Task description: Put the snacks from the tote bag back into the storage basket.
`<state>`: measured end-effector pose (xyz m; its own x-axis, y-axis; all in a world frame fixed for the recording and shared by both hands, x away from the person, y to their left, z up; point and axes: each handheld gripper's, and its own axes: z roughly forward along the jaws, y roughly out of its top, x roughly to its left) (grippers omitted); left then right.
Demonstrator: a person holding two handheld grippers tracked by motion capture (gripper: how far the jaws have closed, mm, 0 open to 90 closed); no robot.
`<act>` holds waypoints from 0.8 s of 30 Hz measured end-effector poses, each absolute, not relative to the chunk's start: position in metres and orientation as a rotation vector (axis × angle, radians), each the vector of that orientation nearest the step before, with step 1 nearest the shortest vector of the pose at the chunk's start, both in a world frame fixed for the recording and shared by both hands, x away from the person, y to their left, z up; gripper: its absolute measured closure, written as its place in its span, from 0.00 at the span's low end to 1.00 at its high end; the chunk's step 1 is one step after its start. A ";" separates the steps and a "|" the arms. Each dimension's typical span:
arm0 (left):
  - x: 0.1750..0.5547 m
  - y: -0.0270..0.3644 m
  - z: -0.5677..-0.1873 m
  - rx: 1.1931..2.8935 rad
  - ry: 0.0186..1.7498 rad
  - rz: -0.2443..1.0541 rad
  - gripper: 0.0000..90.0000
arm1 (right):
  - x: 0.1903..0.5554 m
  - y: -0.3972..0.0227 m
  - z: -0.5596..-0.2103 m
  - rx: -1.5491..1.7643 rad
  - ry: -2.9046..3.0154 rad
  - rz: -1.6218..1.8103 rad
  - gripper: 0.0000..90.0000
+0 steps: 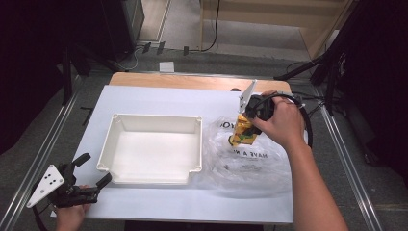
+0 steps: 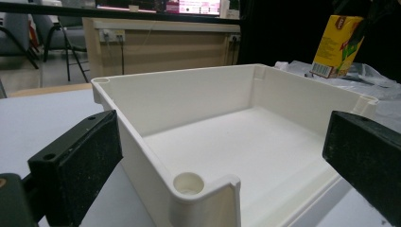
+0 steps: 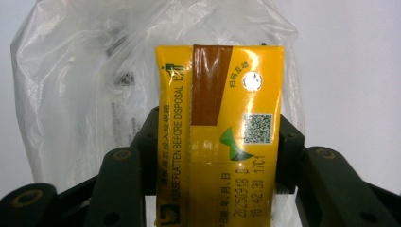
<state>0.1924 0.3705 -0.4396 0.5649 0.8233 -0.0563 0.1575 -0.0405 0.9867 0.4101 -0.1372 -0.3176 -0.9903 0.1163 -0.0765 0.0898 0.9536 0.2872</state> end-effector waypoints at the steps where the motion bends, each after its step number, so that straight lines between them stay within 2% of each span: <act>1: 0.192 0.370 -0.440 1.547 0.863 0.664 0.00 | 0.411 -0.137 -0.318 0.138 3.009 0.443 0.59; 24: 0.192 0.370 -0.440 1.547 0.863 0.662 0.00 | 0.410 -0.121 -0.307 0.112 3.010 0.469 0.59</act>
<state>0.1924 0.3704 -0.4396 0.5651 0.8230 -0.0568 0.1584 -0.0407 0.9865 0.4101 -0.1210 -0.3071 -0.9929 0.0870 -0.0806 0.0583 0.9500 0.3068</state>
